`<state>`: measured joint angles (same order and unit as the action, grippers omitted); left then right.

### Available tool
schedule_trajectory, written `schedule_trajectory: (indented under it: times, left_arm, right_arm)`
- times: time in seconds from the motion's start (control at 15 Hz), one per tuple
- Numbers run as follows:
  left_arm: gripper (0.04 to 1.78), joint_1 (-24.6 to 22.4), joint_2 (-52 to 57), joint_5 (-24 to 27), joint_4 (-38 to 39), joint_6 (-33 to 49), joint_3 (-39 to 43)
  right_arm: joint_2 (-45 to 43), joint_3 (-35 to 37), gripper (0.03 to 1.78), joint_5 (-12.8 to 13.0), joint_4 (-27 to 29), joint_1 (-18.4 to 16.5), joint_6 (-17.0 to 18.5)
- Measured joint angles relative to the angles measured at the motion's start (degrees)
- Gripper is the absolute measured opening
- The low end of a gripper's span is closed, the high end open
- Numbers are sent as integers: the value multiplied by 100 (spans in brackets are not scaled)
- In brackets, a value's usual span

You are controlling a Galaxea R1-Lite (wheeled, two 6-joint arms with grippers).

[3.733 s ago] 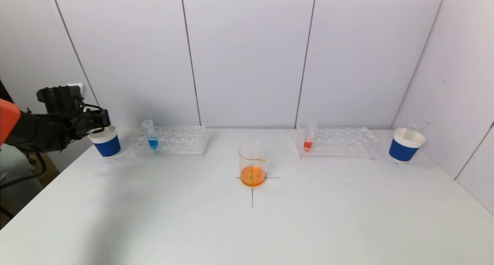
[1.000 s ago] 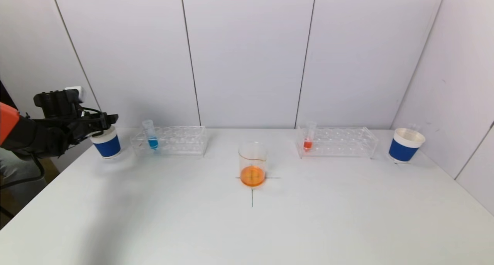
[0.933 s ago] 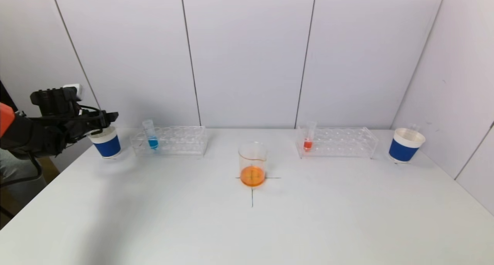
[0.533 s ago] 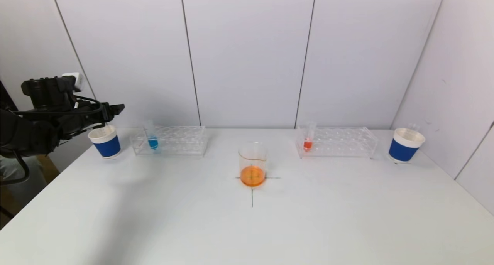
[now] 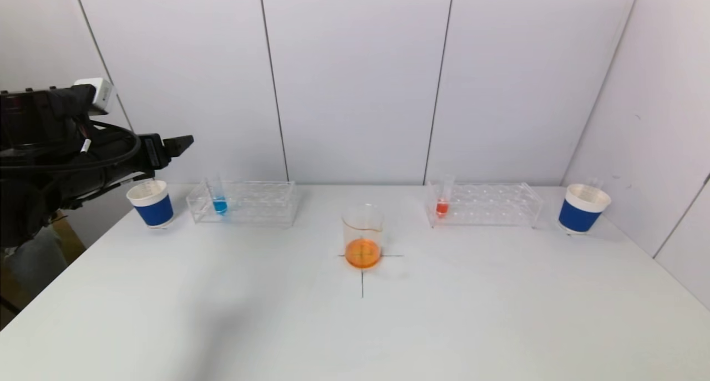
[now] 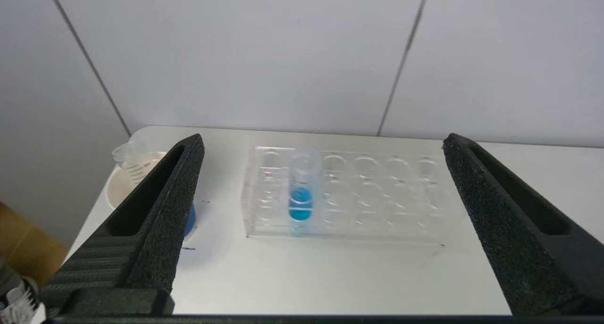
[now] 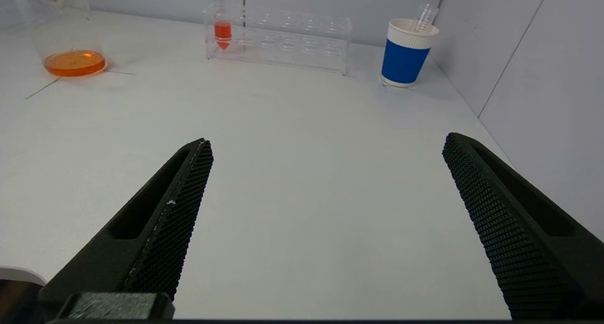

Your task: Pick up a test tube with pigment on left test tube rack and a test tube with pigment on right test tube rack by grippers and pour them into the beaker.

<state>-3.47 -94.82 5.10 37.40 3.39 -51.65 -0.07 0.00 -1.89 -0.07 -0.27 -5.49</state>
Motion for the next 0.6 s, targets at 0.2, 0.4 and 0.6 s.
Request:
schedule_trajectory:
  times: [0.2, 0.4, 0.6]
  left_arm:
    - [176, 296, 811, -33, -41, 5, 585]
    - [176, 352, 1637, -41, -182, -22, 1108]
    - [176, 366, 2553, -9, -555, -41, 1577]
  right_arm:
    - [0, 0, 177, -1, 0, 0, 0]
    - [0, 0, 177, -1, 0, 0, 0]
    - [0, 0, 177, 0, 0, 0, 0]
